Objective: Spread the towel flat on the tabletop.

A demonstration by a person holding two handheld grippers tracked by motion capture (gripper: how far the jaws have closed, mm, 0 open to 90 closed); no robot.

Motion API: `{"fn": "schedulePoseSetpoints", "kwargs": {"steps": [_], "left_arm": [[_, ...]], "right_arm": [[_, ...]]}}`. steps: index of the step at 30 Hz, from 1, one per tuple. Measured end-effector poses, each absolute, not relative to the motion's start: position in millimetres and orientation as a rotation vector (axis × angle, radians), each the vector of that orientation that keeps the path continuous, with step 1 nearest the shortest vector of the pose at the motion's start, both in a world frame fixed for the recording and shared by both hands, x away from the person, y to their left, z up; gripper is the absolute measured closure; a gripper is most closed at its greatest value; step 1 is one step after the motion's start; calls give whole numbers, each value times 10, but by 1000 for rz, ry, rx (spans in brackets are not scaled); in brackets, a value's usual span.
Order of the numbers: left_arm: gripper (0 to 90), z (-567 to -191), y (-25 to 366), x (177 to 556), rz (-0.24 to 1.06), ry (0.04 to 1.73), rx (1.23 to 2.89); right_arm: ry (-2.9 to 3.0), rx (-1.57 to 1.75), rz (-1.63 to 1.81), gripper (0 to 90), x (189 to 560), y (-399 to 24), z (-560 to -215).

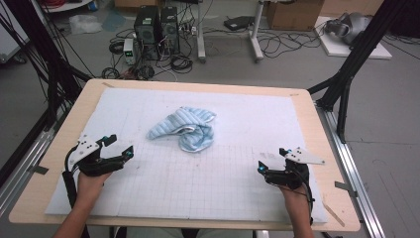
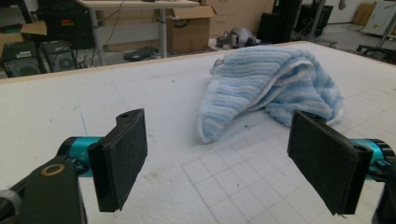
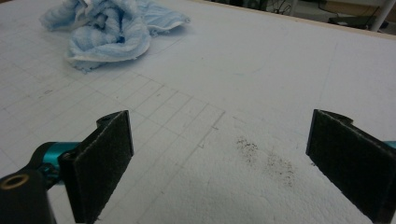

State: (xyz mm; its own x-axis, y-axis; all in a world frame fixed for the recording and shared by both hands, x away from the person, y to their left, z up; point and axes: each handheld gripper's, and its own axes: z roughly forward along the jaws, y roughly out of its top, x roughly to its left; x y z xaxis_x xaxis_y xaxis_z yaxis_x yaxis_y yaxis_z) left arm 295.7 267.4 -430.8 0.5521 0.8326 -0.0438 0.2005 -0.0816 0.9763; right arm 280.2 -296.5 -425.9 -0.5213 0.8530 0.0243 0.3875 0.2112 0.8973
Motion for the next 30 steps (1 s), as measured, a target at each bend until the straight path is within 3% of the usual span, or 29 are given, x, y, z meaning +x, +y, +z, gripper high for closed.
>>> {"fn": "schedulePoseSetpoints", "kwargs": {"steps": [19,30], "left_arm": [[205,-4247,2552,2989,683,878,1603],[204,-4157,2329,3164,624,852,1632]], "right_arm": [[2010,1128,1253,64,2764,-2871,-4240],[2031,1136,1248,64,2790,-2852,-4275]]}}
